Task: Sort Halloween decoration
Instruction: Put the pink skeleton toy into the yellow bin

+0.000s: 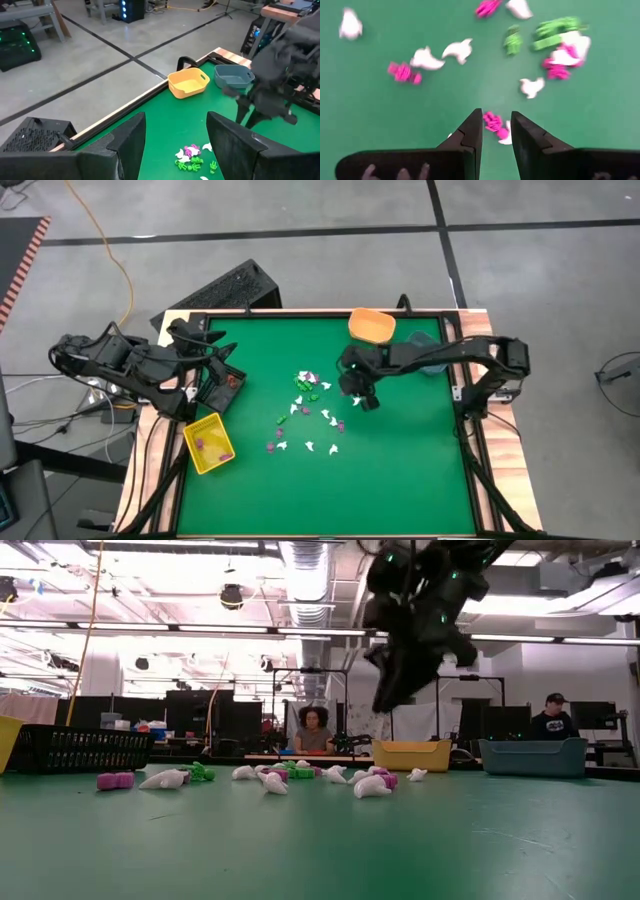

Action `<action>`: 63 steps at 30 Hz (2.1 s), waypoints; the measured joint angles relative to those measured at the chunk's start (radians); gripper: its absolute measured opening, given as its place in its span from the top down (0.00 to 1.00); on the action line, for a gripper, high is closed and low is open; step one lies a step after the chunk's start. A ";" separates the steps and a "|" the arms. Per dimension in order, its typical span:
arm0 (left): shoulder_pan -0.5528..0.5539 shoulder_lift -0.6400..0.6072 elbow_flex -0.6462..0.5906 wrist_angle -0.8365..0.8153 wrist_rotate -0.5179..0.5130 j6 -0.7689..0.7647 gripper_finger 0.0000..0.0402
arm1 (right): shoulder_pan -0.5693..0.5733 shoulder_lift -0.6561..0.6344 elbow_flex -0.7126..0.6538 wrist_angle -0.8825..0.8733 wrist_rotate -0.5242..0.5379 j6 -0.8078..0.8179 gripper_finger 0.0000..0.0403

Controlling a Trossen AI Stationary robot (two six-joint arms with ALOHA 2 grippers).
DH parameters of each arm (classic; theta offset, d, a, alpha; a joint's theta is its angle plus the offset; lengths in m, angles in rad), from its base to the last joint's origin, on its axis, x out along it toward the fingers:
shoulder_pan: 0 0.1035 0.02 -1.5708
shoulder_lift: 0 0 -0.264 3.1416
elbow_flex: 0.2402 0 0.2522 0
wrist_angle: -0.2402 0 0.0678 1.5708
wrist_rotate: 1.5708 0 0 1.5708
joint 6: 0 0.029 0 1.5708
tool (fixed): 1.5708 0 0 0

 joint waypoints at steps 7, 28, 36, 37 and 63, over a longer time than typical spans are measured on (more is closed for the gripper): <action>0.000 0.000 0.000 0.000 0.000 -0.002 0.50 | 0.031 0.141 0.019 -0.016 0.038 -0.164 0.76; 0.000 0.000 0.000 0.000 -0.019 -0.029 0.50 | 0.026 0.269 0.091 -0.062 0.140 -0.250 0.77; 0.000 0.000 0.000 0.000 -0.052 -0.029 0.50 | 0.025 0.268 0.091 -0.059 0.162 -0.191 0.94; 0.000 0.000 0.000 0.000 -0.053 -0.031 0.50 | 0.026 0.268 0.091 -0.059 0.163 -0.178 0.96; 0.000 0.000 0.000 0.000 -0.059 -0.044 0.50 | 0.143 0.236 0.175 0.569 0.158 0.225 0.99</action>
